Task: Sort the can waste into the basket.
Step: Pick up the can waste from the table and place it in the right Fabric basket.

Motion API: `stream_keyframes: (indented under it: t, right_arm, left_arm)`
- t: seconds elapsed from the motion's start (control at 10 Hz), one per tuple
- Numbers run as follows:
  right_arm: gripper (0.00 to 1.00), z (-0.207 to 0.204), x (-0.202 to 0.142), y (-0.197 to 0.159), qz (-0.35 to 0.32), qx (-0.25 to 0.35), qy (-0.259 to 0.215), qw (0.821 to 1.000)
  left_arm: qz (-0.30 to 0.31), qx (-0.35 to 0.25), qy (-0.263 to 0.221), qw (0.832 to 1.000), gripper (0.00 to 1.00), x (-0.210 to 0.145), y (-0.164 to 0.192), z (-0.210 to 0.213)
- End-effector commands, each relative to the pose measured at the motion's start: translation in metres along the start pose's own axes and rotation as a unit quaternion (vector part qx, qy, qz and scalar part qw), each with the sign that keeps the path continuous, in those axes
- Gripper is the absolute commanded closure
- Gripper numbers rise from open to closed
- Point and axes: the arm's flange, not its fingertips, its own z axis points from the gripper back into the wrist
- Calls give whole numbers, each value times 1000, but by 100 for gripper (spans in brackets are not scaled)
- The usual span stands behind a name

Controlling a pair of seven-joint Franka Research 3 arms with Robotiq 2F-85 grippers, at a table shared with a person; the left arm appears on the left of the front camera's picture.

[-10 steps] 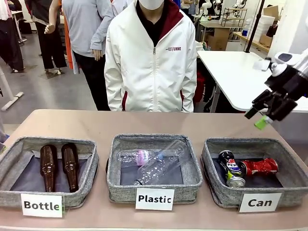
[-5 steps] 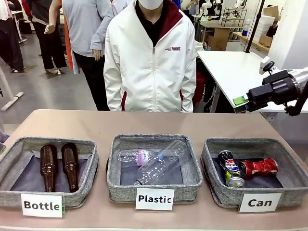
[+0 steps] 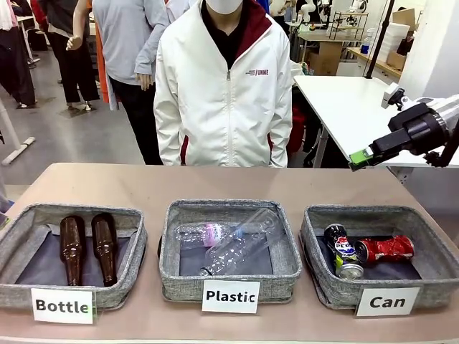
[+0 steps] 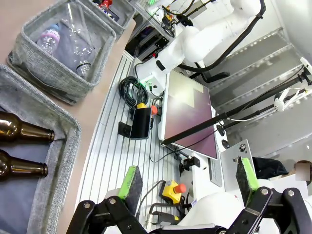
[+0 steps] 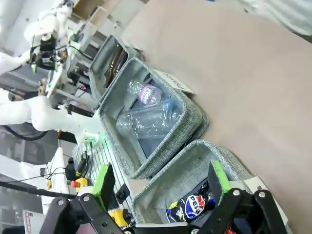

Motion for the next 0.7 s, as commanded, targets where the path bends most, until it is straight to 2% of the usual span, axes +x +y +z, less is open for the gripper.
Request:
stream_keyframes:
  t: [0.0, 0.6]
  right_arm:
    - [0, 5, 0, 0, 9, 4, 1, 1000]
    - [0, 5, 0, 0, 9, 4, 1, 1000]
  left_arm:
    - [-6, -7, -2, 1000, 0, 0, -3, 2]
    - [-6, -7, -2, 1000, 0, 0, -3, 2]
